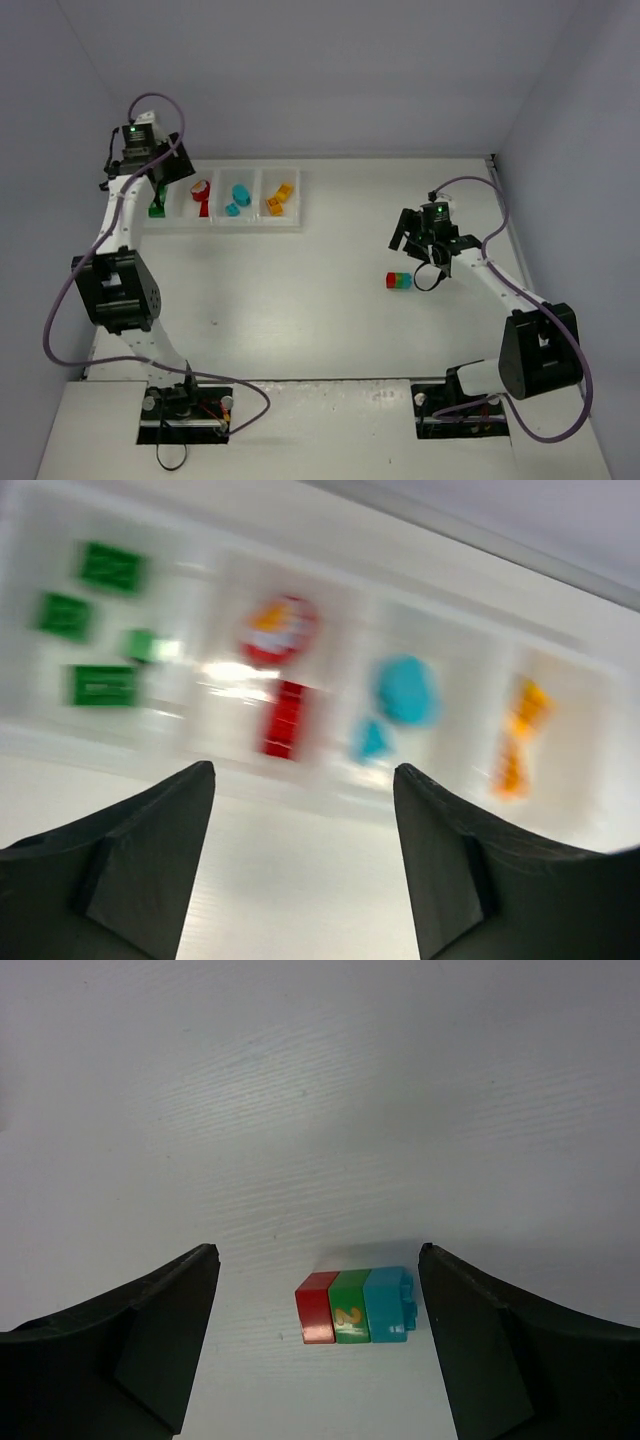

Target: Sort the legos into containers by color

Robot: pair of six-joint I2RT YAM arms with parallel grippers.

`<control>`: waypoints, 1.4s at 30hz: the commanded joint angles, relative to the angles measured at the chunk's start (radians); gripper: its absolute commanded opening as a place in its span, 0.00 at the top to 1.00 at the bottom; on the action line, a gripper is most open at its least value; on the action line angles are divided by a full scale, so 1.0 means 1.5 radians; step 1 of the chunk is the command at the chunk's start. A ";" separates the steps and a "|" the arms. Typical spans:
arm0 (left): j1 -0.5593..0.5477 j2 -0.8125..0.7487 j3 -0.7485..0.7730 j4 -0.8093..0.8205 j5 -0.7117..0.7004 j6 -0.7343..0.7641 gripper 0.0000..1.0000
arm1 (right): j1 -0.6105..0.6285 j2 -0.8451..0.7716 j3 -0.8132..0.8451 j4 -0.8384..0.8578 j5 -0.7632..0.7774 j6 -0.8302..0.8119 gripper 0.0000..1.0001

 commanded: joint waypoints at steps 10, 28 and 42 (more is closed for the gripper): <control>-0.332 -0.249 -0.271 0.046 0.132 -0.037 0.33 | -0.012 0.002 -0.056 -0.024 0.011 0.060 0.25; -0.404 -0.311 -0.387 0.047 0.136 -0.078 0.33 | 0.067 0.025 -0.119 0.083 -0.070 0.202 0.72; -0.404 -0.344 -0.413 0.025 0.130 -0.071 0.33 | 0.155 0.027 0.007 0.104 -0.082 0.016 0.68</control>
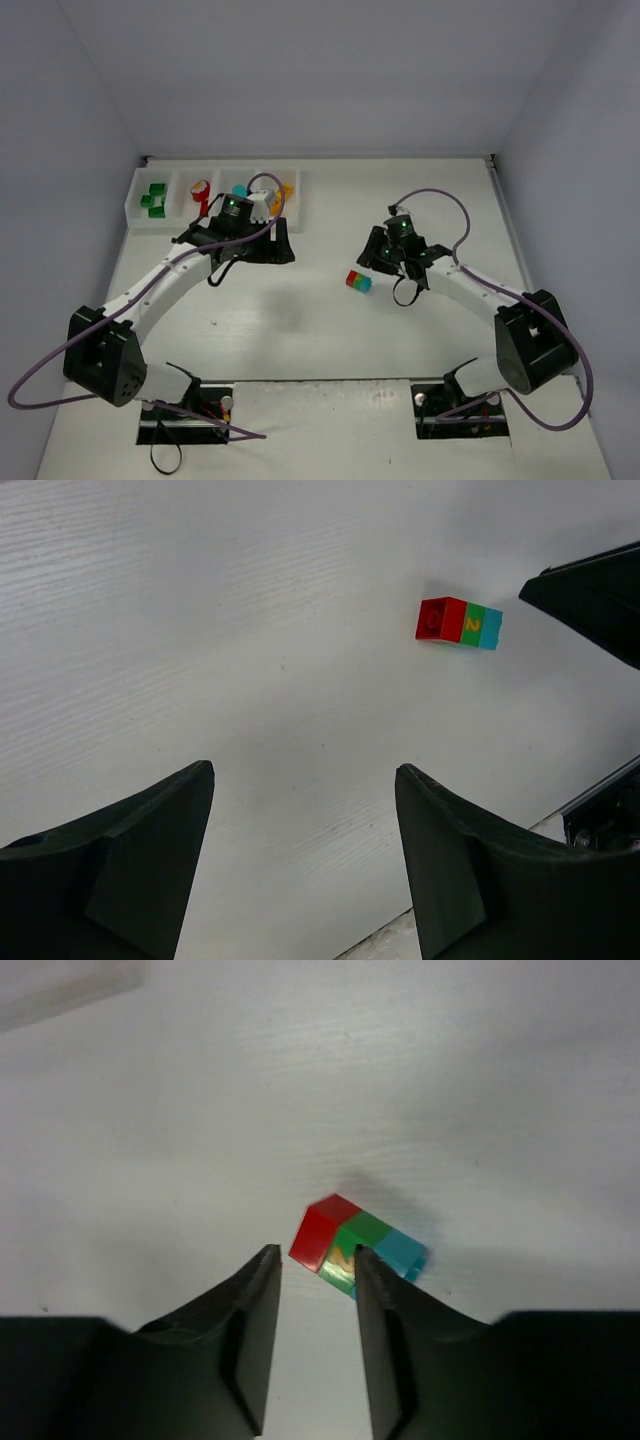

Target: Sort the legos into containers by color

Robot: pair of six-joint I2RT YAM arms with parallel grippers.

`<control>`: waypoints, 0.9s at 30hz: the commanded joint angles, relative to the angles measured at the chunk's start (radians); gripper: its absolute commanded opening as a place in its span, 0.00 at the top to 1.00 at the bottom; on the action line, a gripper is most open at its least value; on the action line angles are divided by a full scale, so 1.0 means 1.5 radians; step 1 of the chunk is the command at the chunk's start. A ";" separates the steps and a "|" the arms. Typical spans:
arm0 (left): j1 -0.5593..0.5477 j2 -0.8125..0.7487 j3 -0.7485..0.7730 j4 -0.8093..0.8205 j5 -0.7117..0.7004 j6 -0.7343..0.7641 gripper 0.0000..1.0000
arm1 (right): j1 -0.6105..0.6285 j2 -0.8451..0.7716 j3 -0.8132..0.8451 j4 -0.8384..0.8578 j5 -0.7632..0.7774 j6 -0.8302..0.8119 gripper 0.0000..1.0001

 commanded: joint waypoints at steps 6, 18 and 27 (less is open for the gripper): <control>0.000 -0.034 0.015 -0.008 0.005 0.011 0.33 | -0.008 -0.035 0.091 -0.028 -0.033 -0.451 0.39; 0.000 -0.007 0.058 -0.053 0.004 0.060 0.33 | 0.006 0.026 0.075 -0.092 -0.155 -0.599 0.26; 0.001 0.013 0.066 -0.054 0.013 0.066 0.33 | 0.039 0.106 0.096 -0.079 -0.148 -0.643 0.30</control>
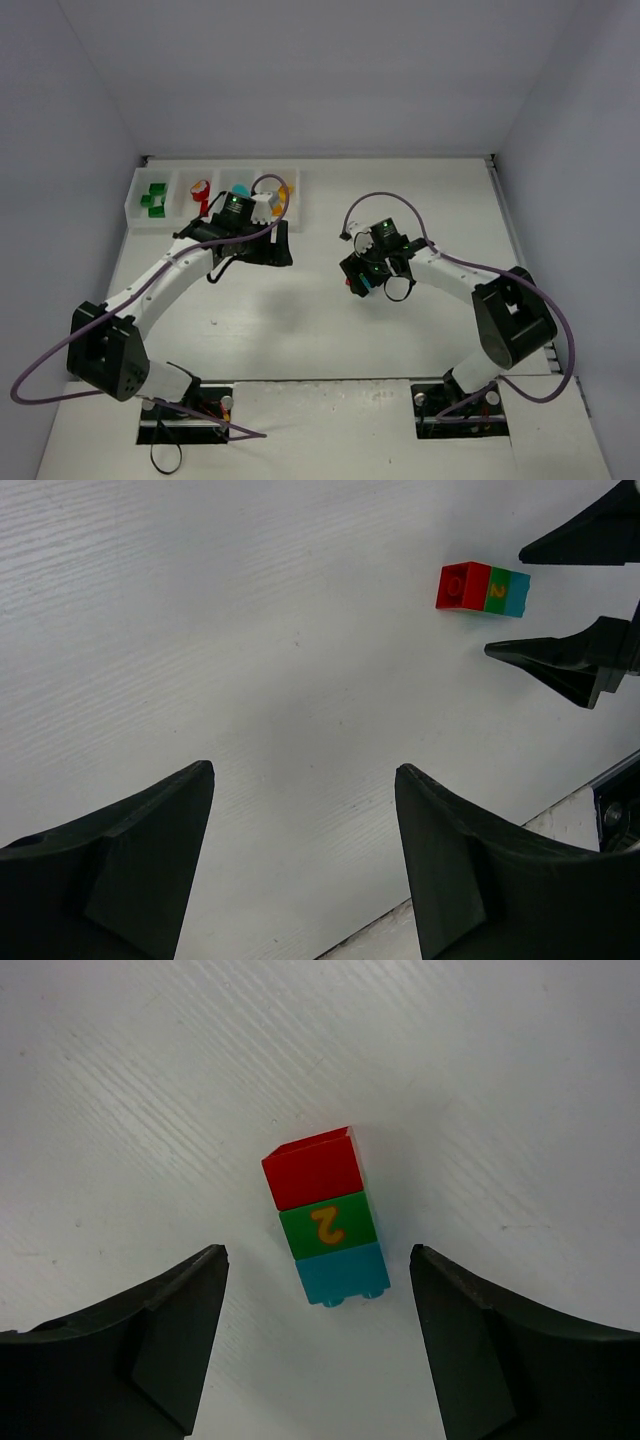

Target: Sort the legos into containers by color

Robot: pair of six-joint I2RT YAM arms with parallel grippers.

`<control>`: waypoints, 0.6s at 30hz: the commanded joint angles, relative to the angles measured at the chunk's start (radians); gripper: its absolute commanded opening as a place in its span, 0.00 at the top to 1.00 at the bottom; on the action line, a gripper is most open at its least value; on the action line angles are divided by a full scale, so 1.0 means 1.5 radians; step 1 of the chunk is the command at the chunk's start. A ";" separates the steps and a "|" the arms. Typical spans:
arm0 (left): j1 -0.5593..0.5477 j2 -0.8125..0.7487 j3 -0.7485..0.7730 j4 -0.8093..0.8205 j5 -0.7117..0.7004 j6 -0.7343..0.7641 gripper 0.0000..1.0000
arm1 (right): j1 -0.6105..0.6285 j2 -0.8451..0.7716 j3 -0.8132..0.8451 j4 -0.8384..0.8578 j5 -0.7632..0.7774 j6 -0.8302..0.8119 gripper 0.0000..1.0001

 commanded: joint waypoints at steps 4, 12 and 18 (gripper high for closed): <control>0.001 0.000 0.038 0.010 0.008 0.013 0.33 | 0.019 0.027 0.025 0.024 -0.001 -0.044 0.32; 0.002 0.012 0.042 0.014 0.020 0.009 0.33 | 0.022 0.036 0.002 0.080 0.014 -0.053 0.58; 0.001 0.025 0.058 0.021 0.047 0.001 0.33 | 0.030 0.024 -0.008 0.093 0.023 -0.062 0.93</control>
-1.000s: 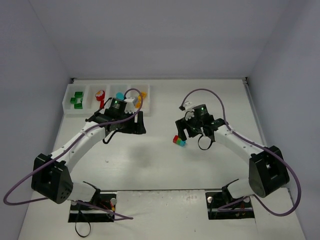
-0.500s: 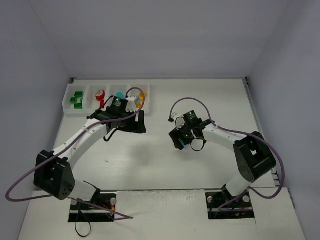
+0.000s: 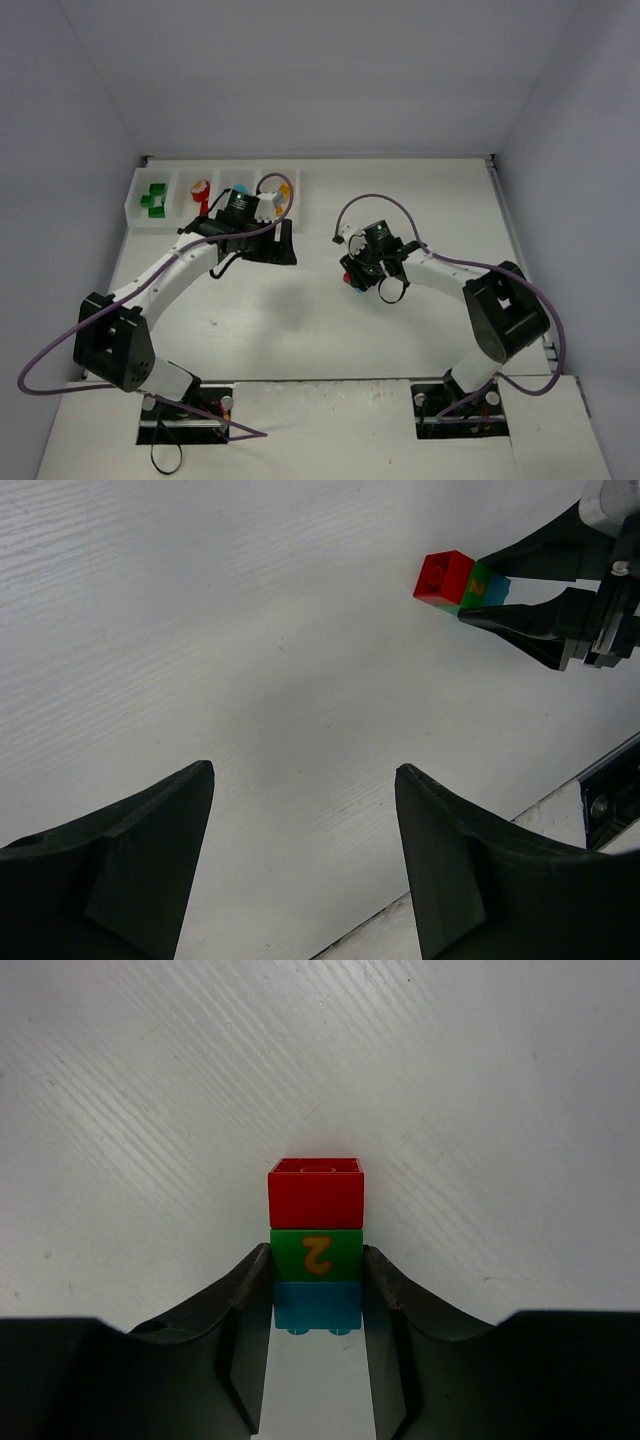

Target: Sort the legos into containers by color

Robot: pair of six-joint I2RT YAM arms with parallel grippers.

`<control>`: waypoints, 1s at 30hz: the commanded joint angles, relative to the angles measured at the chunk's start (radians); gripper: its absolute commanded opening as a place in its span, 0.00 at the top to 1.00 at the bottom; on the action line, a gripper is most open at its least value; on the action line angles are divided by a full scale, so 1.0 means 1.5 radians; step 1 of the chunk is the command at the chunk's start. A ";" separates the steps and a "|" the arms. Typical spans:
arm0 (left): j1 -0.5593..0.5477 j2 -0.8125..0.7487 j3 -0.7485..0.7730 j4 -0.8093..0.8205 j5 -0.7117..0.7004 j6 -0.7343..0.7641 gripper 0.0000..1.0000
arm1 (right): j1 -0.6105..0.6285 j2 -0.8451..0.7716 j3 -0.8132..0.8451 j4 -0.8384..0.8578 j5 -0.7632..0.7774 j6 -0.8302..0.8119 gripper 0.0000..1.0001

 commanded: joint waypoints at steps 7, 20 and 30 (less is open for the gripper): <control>0.001 0.019 0.083 0.015 0.093 -0.010 0.33 | 0.035 -0.111 -0.030 0.072 0.005 -0.012 1.00; -0.020 0.096 0.156 0.074 0.281 -0.088 0.33 | 0.081 -0.251 -0.059 0.135 0.002 0.013 1.00; -0.060 0.132 0.160 0.057 0.274 -0.045 0.33 | 0.093 -0.262 -0.048 0.145 -0.007 0.019 1.00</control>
